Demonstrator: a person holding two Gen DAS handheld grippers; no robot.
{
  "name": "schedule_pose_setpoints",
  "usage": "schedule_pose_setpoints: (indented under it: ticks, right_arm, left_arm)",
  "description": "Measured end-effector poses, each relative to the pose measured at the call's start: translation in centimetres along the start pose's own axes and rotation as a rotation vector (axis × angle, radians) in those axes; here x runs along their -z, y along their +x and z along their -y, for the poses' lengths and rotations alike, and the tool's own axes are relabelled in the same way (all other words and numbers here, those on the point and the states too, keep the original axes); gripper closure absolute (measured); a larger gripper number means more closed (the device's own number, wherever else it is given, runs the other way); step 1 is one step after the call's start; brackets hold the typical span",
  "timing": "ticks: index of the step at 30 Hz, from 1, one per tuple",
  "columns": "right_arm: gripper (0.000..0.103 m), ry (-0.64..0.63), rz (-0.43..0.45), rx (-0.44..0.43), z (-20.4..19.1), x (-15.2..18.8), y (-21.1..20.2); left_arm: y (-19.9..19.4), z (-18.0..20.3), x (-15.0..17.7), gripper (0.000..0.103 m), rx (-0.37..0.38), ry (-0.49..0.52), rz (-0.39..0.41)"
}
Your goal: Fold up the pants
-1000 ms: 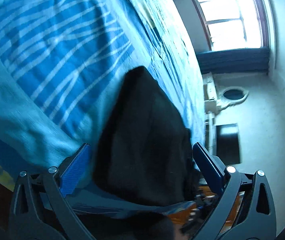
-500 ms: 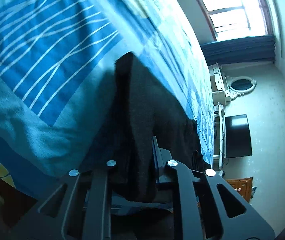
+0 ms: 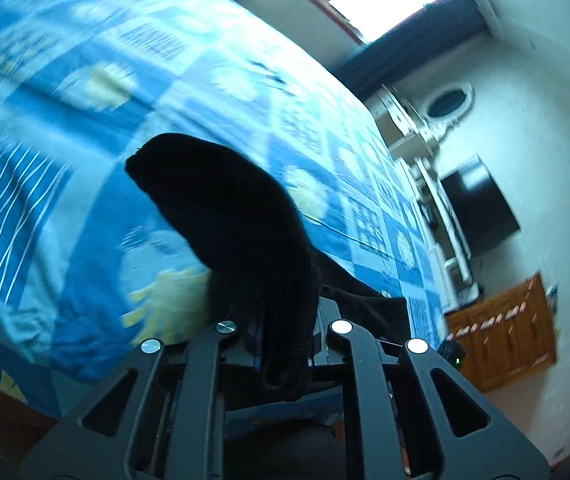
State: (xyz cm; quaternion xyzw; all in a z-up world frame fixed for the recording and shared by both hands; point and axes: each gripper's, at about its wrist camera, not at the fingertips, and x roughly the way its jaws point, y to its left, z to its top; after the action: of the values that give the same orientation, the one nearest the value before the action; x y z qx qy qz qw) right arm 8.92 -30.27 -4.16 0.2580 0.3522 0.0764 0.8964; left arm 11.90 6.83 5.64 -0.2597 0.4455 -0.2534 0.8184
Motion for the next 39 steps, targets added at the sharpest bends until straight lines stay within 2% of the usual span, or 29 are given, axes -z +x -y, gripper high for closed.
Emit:
schedule_pose_setpoints:
  ticks: [5,9,13,16,20,23,24,29,33,35,37,39]
  right_arm:
    - [0.006,0.019,-0.01,-0.036,0.2,-0.3,-0.4]
    - [0.006,0.079,-0.011,-0.094,1.0,-0.7,-1.8]
    - [0.005,0.147,0.044,-0.114,2.8,-1.2,-4.3]
    - [0.005,0.187,0.104,-0.088,4.8,-1.5,-6.3]
    - [0.005,0.268,0.162,-0.049,8.0,-1.6,-8.1]
    - [0.005,0.326,0.213,-0.031,10.2,-1.4,-9.5]
    - [0.005,0.34,0.217,-0.014,10.7,-1.4,-9.7]
    - [0.005,0.366,0.222,-0.001,12.3,-0.8,-10.6]
    - [0.005,0.352,0.19,-0.009,13.0,-0.5,-11.0]
    - [0.005,0.327,0.167,-0.019,12.8,-0.4,-11.3]
    - [0.005,0.299,0.163,-0.02,12.2,-0.6,-11.4]
    - [0.005,0.266,0.142,-0.036,11.4,-1.0,-11.2]
  left_arm:
    - [2.6,6.3,0.5,0.09,-0.009,0.144,-0.034]
    - [5.7,10.1,1.7,0.09,-0.047,0.217,-0.057]
    - [9.0,13.5,3.4,0.09,-0.09,0.278,-0.083]
    - [12.0,16.1,5.1,0.091,-0.134,0.339,-0.111]
    - [15.0,18.4,7.2,0.091,-0.189,0.41,-0.131]
    - [17.1,19.9,8.6,0.097,-0.213,0.441,-0.153]
    - [17.9,20.4,9.2,0.103,-0.204,0.443,-0.169]
    - [20.8,22.8,11.7,0.103,-0.272,0.55,-0.163]
    - [22.0,23.2,13.1,0.103,-0.247,0.544,-0.209]
    - [21.5,23.2,13.2,0.103,-0.231,0.53,-0.204]
    - [20.4,23.0,12.8,0.089,-0.207,0.519,-0.192]
    - [19.1,22.7,12.4,0.051,-0.197,0.51,-0.151]
